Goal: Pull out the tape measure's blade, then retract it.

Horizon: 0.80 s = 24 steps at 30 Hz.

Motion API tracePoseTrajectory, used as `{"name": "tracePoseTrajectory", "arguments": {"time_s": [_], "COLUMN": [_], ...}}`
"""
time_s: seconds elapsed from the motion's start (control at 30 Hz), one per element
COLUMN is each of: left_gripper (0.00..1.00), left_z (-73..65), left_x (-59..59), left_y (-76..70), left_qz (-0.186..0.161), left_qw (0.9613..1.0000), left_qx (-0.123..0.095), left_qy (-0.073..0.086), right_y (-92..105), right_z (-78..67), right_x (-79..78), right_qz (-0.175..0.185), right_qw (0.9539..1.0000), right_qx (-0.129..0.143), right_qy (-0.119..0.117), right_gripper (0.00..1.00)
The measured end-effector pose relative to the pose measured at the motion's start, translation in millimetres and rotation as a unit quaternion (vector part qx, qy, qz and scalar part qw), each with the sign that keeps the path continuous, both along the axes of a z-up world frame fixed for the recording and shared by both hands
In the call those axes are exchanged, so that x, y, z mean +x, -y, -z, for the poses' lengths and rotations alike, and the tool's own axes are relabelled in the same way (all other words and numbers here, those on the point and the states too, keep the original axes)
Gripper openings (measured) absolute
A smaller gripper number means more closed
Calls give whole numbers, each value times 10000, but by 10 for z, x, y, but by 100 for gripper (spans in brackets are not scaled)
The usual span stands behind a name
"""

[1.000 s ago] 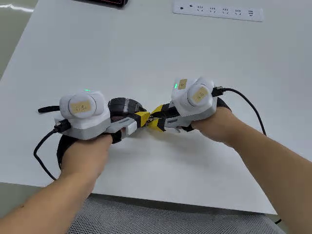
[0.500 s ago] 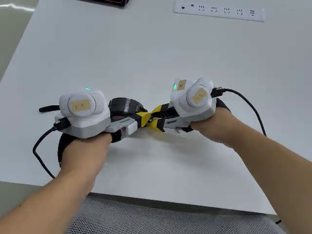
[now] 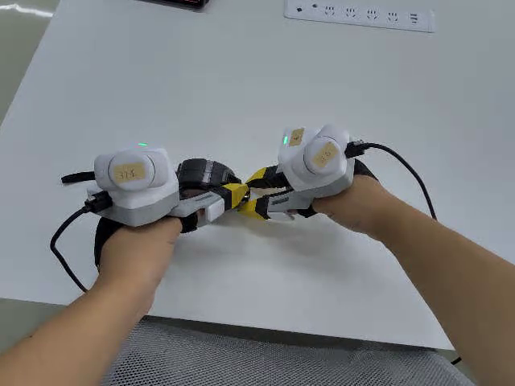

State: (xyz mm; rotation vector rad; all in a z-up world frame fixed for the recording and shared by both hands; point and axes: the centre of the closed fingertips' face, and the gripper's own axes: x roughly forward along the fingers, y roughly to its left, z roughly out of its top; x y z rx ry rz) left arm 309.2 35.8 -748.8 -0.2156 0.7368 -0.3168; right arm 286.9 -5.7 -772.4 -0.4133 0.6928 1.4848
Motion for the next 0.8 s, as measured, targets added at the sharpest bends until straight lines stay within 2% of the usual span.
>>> {"name": "tracePoseTrajectory", "arguments": {"time_s": [0.27,0.4,0.6,0.8], "left_gripper": [62,64,64,65], "left_z": [-14,-50,-68,-88], "left_x": [-10,-5,-12,-32], "left_y": [-7,-2,4,12], "left_qz": [18,51,111,235], "left_qw": [10000,9999,9998,9996], "left_qx": [21,23,50,129], "left_qy": [32,143,145,115], "right_y": [25,43,63,93], "right_z": [-50,-76,-124,-155], "right_x": [1,8,4,22], "right_qz": [94,156,256,325], "right_qw": [9999,9999,9996,9994], "right_qx": [32,40,63,76], "right_qy": [-56,-2,-75,-10], "right_gripper": [27,32,36,40]}}
